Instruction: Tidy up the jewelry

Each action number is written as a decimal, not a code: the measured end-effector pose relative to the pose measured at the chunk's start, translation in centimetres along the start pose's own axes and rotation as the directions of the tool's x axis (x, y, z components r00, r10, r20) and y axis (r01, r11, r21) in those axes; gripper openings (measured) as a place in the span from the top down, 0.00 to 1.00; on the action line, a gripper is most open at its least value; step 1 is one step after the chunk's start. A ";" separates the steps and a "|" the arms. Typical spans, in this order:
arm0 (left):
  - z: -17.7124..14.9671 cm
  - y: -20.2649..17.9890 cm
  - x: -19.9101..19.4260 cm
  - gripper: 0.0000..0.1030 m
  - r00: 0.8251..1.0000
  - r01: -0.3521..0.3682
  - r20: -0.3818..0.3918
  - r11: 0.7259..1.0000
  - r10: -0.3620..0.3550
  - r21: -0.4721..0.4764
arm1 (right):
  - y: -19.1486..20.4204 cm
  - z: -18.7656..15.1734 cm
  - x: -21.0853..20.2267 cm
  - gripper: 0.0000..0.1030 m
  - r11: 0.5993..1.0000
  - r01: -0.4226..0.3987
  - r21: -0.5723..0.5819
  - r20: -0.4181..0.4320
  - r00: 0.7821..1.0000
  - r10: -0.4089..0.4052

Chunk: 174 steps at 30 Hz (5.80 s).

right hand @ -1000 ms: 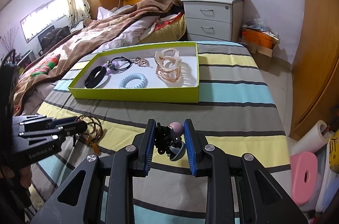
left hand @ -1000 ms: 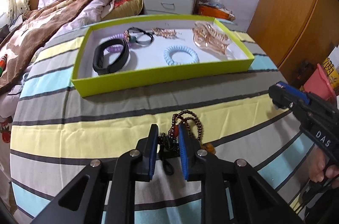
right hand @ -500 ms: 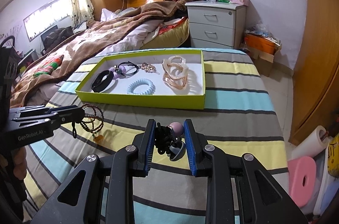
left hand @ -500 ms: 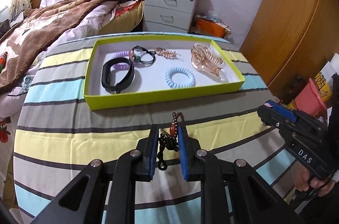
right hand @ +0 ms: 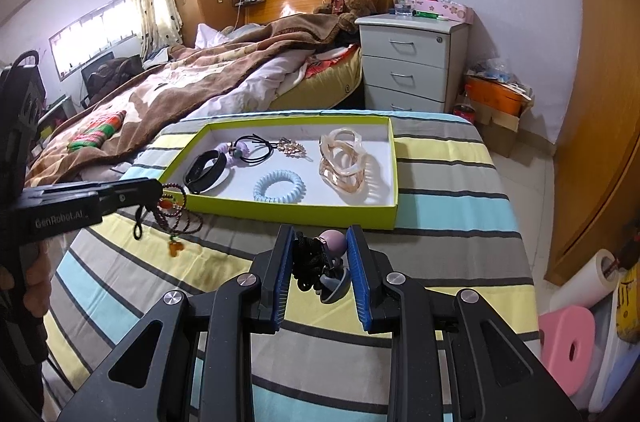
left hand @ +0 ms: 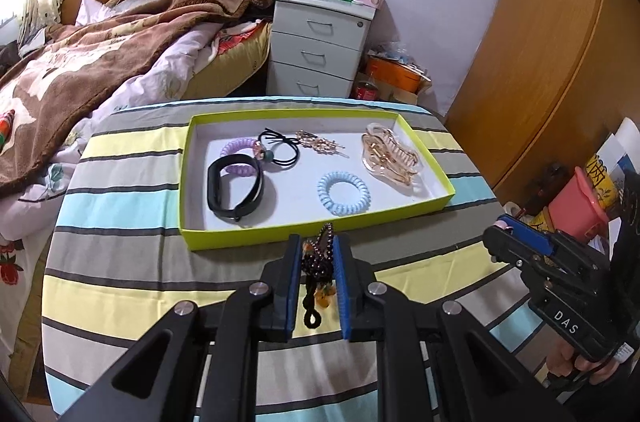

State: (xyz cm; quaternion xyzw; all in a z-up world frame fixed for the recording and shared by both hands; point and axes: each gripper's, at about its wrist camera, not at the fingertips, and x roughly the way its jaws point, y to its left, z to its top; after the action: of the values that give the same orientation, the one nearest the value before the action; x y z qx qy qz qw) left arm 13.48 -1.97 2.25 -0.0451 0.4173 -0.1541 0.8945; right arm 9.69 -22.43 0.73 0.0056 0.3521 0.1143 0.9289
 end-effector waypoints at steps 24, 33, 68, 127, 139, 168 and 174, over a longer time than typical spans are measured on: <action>1.7 1.5 2.2 0.83 0.998 0.050 -0.037 0.998 -0.049 0.024 | 0.9 1.9 1.8 0.73 0.999 -0.030 0.011 0.001 1.000 0.030; -1.7 0.0 5.6 0.51 0.988 0.021 -0.157 0.999 -0.016 0.029 | 1.0 1.7 1.7 0.73 0.999 -0.030 0.013 0.002 1.000 0.030; 3.0 0.8 1.6 0.88 1.000 -0.004 -0.025 0.999 0.005 0.035 | 2.0 4.0 0.5 0.73 1.000 -0.025 -0.010 0.050 0.998 0.025; 8.1 1.6 13.0 0.76 0.987 0.064 -0.149 0.998 -0.062 0.006 | 4.0 4.1 12.7 0.70 0.996 -0.008 -0.085 -0.121 0.993 -0.002; 8.3 1.7 11.9 0.64 0.989 0.065 -0.133 0.998 -0.064 0.003 | 3.9 4.1 12.0 0.59 0.997 0.008 -0.075 -0.104 0.994 -0.016; 3.5 2.2 2.7 0.51 0.993 -0.118 0.010 0.993 0.119 -0.026 | 3.2 2.8 4.6 0.52 0.999 0.027 0.027 0.017 0.999 -0.028; 1.5 1.6 1.8 0.50 0.991 -0.135 0.008 0.990 0.136 -0.028 | 3.1 1.9 3.4 0.52 0.998 0.044 0.043 0.025 0.999 -0.045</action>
State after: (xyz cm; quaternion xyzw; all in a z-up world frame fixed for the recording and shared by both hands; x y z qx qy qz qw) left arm 16.04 -1.08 1.56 -0.0296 0.4169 -0.0872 0.9043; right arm 12.80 -18.54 0.25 0.0192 0.3422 0.0860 0.9355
